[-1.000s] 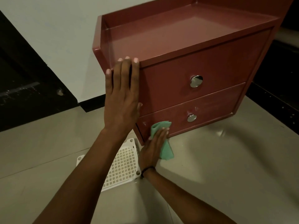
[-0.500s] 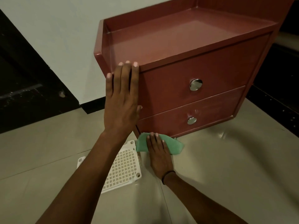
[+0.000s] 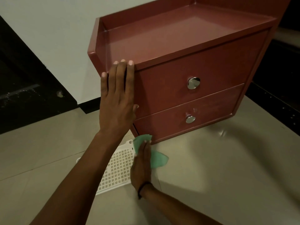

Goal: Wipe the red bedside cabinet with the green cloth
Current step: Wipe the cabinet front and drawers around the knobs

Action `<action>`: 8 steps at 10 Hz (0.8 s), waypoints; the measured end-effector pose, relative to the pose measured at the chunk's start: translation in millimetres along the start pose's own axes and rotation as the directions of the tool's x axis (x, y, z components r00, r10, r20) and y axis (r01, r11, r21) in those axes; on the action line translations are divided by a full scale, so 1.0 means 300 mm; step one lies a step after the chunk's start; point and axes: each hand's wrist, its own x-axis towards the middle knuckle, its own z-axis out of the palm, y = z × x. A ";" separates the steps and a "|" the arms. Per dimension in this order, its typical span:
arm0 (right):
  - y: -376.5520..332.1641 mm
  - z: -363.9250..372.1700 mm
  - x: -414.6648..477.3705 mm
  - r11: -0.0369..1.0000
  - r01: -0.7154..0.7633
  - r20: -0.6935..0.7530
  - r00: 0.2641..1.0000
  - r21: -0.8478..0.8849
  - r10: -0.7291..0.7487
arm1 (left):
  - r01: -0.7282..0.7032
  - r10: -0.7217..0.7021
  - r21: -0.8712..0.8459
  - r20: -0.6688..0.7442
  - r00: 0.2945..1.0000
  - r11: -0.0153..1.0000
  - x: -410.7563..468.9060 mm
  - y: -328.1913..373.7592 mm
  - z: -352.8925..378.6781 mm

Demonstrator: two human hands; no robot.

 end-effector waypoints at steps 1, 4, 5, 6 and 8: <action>-0.070 0.054 -0.003 0.976 -0.092 -0.067 0.992 0.197 0.107 | -0.013 0.013 -0.005 0.025 1.000 1.000 0.000 -0.010 -0.008; -0.149 -0.124 0.338 0.969 -0.157 -0.505 0.831 0.193 0.235 | -0.008 0.008 0.004 -0.013 1.000 1.000 -0.002 -0.006 0.001; -0.141 -0.140 0.294 0.995 0.020 -0.472 0.879 -0.099 -0.065 | -0.005 0.005 0.002 -0.011 1.000 1.000 -0.001 -0.004 0.001; -0.094 -0.111 0.215 0.872 0.269 -0.223 0.897 -0.408 -0.381 | -0.005 0.005 -0.011 -0.012 1.000 1.000 -0.002 -0.003 0.001; -0.167 -0.252 0.387 0.983 0.084 -0.595 0.786 -0.161 -0.165 | -0.006 0.005 -0.018 -0.002 1.000 1.000 -0.002 -0.005 -0.001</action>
